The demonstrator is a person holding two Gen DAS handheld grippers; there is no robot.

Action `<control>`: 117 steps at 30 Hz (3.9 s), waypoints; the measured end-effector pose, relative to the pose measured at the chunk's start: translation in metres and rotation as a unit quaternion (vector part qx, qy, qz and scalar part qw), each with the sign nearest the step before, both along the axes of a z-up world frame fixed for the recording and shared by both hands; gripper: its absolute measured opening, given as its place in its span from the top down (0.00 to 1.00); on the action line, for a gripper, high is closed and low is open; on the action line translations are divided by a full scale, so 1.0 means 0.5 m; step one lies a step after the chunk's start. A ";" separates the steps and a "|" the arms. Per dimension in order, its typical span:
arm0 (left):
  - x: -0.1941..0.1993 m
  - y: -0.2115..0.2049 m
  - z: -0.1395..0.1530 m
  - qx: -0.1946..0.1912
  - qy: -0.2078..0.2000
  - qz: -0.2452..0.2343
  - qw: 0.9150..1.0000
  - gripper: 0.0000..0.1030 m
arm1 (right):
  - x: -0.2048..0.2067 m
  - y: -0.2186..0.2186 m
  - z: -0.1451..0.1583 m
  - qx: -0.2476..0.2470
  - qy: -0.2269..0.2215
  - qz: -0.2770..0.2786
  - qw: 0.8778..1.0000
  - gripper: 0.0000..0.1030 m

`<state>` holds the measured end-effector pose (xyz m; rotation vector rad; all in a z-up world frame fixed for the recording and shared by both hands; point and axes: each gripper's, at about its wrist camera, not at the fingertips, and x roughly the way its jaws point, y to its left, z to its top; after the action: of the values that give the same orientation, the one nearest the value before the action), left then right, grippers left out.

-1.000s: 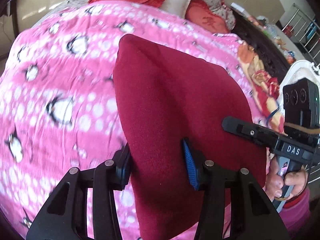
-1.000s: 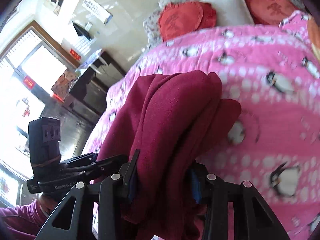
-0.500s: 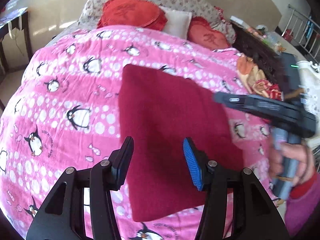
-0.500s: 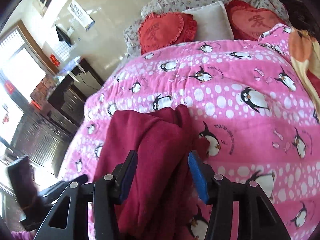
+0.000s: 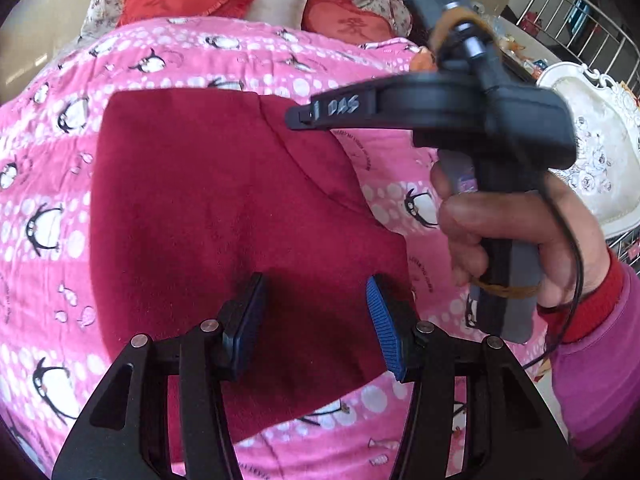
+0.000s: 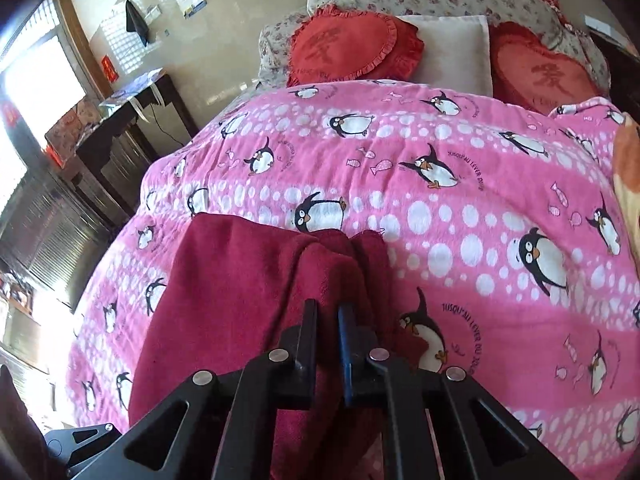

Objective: Fold small clothes

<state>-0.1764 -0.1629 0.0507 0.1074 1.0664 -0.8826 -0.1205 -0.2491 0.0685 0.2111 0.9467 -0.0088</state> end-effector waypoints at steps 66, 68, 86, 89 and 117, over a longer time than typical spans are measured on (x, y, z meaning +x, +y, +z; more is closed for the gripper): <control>0.019 0.149 0.070 0.076 -0.108 0.154 0.979 0.51 | -0.251 0.146 0.073 0.016 -0.032 -0.036 0.999 0.54; 0.020 0.151 0.069 0.076 -0.106 0.155 0.979 0.51 | -0.251 0.147 0.071 0.016 -0.031 -0.036 0.999 0.54; 0.020 0.145 0.063 0.080 -0.103 0.149 0.980 0.51 | -0.242 0.147 0.064 0.019 -0.024 -0.032 0.999 0.54; 0.021 0.145 0.062 0.080 -0.102 0.150 0.980 0.51 | -0.240 0.147 0.064 0.019 -0.024 -0.032 0.999 0.54; 0.032 0.152 0.047 0.073 -0.093 0.162 0.980 0.51 | -0.229 0.144 0.046 0.019 -0.013 -0.028 0.999 0.53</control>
<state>-0.1606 -0.0870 0.0740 0.1328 0.9392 -0.4894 -0.2352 -0.1769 0.0917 0.2718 0.9150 -0.0389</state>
